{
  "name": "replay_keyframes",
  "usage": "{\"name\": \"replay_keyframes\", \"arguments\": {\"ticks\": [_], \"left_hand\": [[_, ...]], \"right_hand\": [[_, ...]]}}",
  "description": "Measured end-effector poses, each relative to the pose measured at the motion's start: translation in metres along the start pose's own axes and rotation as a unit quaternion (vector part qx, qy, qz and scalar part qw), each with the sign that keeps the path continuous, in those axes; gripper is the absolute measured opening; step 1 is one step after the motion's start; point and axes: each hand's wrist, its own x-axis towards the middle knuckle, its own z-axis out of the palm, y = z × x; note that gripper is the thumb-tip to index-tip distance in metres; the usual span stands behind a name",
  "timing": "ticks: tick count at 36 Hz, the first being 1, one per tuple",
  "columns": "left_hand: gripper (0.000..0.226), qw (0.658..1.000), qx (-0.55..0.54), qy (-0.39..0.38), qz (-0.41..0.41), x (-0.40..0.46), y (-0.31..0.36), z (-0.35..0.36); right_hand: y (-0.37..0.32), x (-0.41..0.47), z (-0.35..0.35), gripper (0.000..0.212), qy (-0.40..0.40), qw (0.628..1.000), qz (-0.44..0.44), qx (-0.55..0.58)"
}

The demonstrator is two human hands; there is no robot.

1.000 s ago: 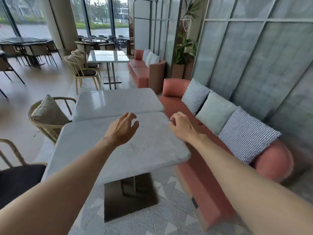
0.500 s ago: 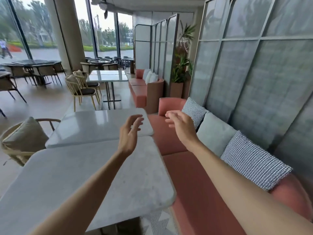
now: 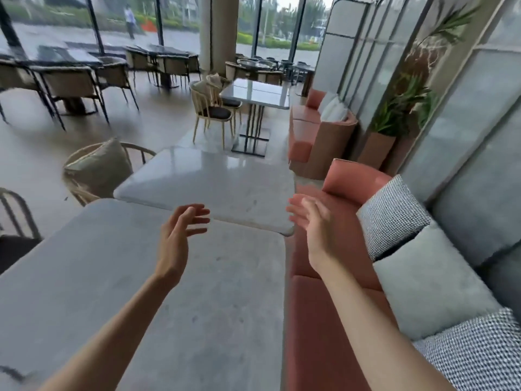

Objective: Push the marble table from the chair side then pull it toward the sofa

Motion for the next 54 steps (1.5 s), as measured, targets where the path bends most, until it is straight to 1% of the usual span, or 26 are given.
{"name": "replay_keyframes", "arguments": {"ticks": [5, 8, 11, 13, 19, 21, 24, 27, 31, 35, 40, 43, 45, 47, 49, 50, 51, 52, 53, 54], "left_hand": [[0.027, 0.991, 0.010, 0.124, -0.053, 0.021, -0.059, -0.009], [0.028, 0.977, -0.002, 0.195, -0.087, 0.028, -0.083, 0.000], [0.029, 0.961, -0.033, 0.241, -0.128, 0.030, -0.102, 0.012], [0.030, 0.942, -0.066, 0.285, -0.163, 0.030, -0.114, 0.019], [0.032, 0.895, -0.160, 0.339, -0.242, 0.018, -0.141, 0.038], [0.032, 0.874, -0.191, 0.363, -0.260, 0.012, -0.154, 0.040], [0.030, 0.853, -0.208, 0.388, -0.280, 0.001, -0.173, 0.042], [0.028, 0.830, -0.230, 0.406, -0.306, -0.015, -0.194, 0.046], [0.026, 0.810, -0.236, 0.421, -0.333, -0.037, -0.222, 0.052], [0.025, 0.782, -0.238, 0.457, -0.352, -0.053, -0.247, 0.065], [0.023, 0.745, -0.246, 0.506, -0.359, -0.055, -0.278, 0.092], [0.025, 0.709, -0.254, 0.562, -0.342, -0.049, -0.290, 0.109], [0.026, 0.691, -0.261, 0.588, -0.329, -0.044, -0.296, 0.121], [0.024, 0.678, -0.260, 0.613, -0.311, -0.040, -0.303, 0.133], [0.021, 0.665, -0.257, 0.637, -0.293, -0.039, -0.309, 0.144], [0.019, 0.656, -0.259, 0.650, -0.282, -0.041, -0.312, 0.150], [0.019, 0.648, -0.260, 0.662, -0.273, -0.043, -0.315, 0.156], [0.019, 0.638, -0.261, 0.676, -0.261, -0.046, -0.318, 0.162], [0.019, 0.623, -0.262, 0.694, -0.248, -0.049, -0.321, 0.169], [0.019, 0.605, -0.257, 0.716, -0.235, -0.054, -0.323, 0.176]], "right_hand": [[0.069, 0.073, 0.032, 0.023, -0.063, 0.994, 0.077, 0.045], [0.111, 0.101, 0.054, 0.024, -0.096, 0.982, 0.146, 0.064], [0.141, 0.111, 0.066, 0.026, -0.138, 0.970, 0.195, 0.051], [0.157, 0.117, 0.076, 0.025, -0.171, 0.957, 0.231, 0.040], [0.190, 0.125, 0.095, 0.023, -0.218, 0.926, 0.306, 0.017], [0.199, 0.124, 0.097, 0.023, -0.232, 0.918, 0.321, 0.004], [0.214, 0.120, 0.090, 0.023, -0.244, 0.911, 0.332, -0.021], [0.230, 0.119, 0.068, 0.021, -0.244, 0.906, 0.340, -0.059], [0.256, 0.121, 0.032, 0.019, -0.234, 0.899, 0.351, -0.117], [0.290, 0.123, -0.003, 0.016, -0.238, 0.882, 0.366, -0.176], [0.340, 0.132, -0.035, 0.020, -0.224, 0.869, 0.355, -0.262], [0.362, 0.141, -0.050, 0.019, -0.219, 0.853, 0.340, -0.329], [0.370, 0.148, -0.053, 0.014, -0.204, 0.850, 0.336, -0.350], [0.370, 0.156, -0.056, 0.016, -0.177, 0.853, 0.346, -0.348], [0.374, 0.165, -0.062, 0.026, -0.146, 0.845, 0.368, -0.358], [0.375, 0.169, -0.066, 0.040, -0.137, 0.834, 0.386, -0.370], [0.377, 0.172, -0.072, 0.057, -0.133, 0.820, 0.422, -0.362], [0.381, 0.176, -0.079, 0.070, -0.129, 0.806, 0.466, -0.341], [0.386, 0.180, -0.084, 0.074, -0.130, 0.790, 0.514, -0.307], [0.390, 0.184, -0.088, 0.072, -0.146, 0.774, 0.562, -0.253]]}}
